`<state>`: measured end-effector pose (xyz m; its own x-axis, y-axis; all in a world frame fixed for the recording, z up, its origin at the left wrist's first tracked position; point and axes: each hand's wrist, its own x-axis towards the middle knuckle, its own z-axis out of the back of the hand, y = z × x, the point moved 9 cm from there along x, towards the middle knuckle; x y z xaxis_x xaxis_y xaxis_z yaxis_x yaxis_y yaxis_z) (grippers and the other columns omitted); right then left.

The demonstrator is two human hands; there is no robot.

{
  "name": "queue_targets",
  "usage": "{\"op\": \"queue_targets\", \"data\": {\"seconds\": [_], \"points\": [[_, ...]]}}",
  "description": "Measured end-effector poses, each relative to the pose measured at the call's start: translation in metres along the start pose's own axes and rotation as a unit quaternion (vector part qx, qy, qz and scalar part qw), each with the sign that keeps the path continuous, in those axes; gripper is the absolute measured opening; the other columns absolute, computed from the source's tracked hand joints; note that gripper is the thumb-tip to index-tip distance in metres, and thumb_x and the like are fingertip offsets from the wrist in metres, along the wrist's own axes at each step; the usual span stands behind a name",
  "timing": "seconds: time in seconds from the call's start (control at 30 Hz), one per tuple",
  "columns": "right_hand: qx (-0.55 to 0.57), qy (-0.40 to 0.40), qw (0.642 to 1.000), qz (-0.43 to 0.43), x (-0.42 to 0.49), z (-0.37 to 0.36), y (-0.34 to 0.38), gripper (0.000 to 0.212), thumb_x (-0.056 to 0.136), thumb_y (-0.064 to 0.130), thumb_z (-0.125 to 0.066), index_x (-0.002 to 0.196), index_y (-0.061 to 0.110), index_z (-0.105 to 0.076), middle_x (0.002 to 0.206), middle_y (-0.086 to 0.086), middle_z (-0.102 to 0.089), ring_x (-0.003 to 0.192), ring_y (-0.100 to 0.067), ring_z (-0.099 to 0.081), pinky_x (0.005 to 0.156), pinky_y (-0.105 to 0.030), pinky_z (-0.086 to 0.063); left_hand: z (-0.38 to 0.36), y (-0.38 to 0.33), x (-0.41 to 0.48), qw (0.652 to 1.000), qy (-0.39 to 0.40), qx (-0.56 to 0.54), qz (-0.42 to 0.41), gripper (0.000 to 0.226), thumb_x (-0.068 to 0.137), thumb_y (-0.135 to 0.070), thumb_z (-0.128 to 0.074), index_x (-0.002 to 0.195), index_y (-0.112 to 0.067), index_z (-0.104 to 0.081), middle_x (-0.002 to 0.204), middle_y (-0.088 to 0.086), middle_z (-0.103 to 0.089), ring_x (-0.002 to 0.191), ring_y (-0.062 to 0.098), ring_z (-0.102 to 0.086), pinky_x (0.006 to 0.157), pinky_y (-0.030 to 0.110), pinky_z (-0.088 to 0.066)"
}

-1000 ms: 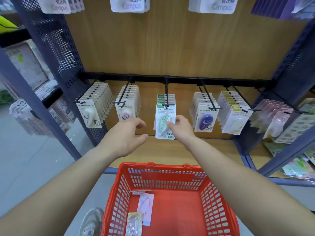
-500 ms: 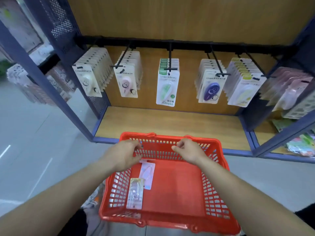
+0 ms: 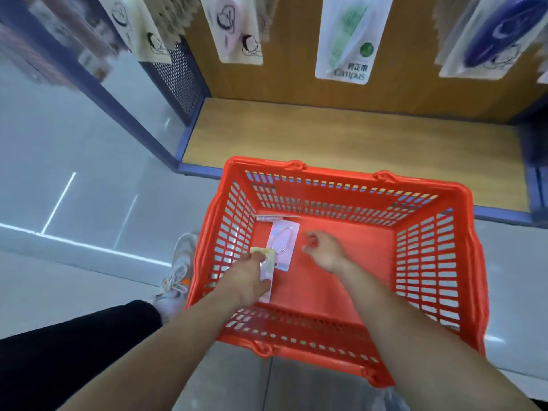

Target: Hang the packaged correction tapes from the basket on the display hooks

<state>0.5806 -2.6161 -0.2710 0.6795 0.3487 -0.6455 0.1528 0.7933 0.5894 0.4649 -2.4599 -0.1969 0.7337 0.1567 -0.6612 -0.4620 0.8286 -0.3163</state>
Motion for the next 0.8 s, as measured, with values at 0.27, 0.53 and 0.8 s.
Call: {"op": "queue_targets", "data": {"seconds": [0.27, 0.53, 0.8], "points": [[-0.038, -0.035, 0.996, 0.075, 0.053, -0.01, 0.019, 0.063, 0.081, 0.023, -0.08, 0.139, 0.013, -0.056, 0.141, -0.01, -0.056, 0.133, -0.027, -0.05, 0.109, -0.034, -0.036, -0.023, 0.022, 0.064, 0.997, 0.001, -0.047, 0.058, 0.08, 0.09, -0.011, -0.069, 0.157, -0.01, -0.025, 0.157, 0.013, -0.037, 0.143, 0.031, -0.041, 0.116, 0.034, -0.035], [-0.06, -0.009, 0.997, 0.054, 0.069, -0.034, 0.003, 0.046, 0.063, 0.04, -0.09, 0.099, 0.03, -0.063, 0.112, -0.002, -0.062, 0.11, -0.018, -0.053, 0.082, -0.026, -0.035, -0.03, 0.028, 0.077, 1.0, -0.021, 0.008, 0.0, 0.072, 0.085, 0.004, -0.06, 0.147, -0.03, -0.047, 0.145, -0.001, -0.038, 0.13, 0.025, -0.049, 0.111, 0.035, -0.042], [0.122, 0.023, 0.991, 0.055, 0.022, 0.003, -0.021, 0.032, 0.078, 0.007, -0.084, 0.08, 0.022, -0.056, 0.072, 0.011, -0.057, 0.054, 0.006, -0.047, 0.054, -0.018, -0.035, -0.008, 0.016, 0.061, 0.996, 0.007, 0.071, -0.049, 0.036, 0.077, -0.015, -0.076, 0.111, -0.027, -0.069, 0.119, -0.002, -0.056, 0.11, 0.02, -0.06, 0.093, 0.03, -0.049]]}}
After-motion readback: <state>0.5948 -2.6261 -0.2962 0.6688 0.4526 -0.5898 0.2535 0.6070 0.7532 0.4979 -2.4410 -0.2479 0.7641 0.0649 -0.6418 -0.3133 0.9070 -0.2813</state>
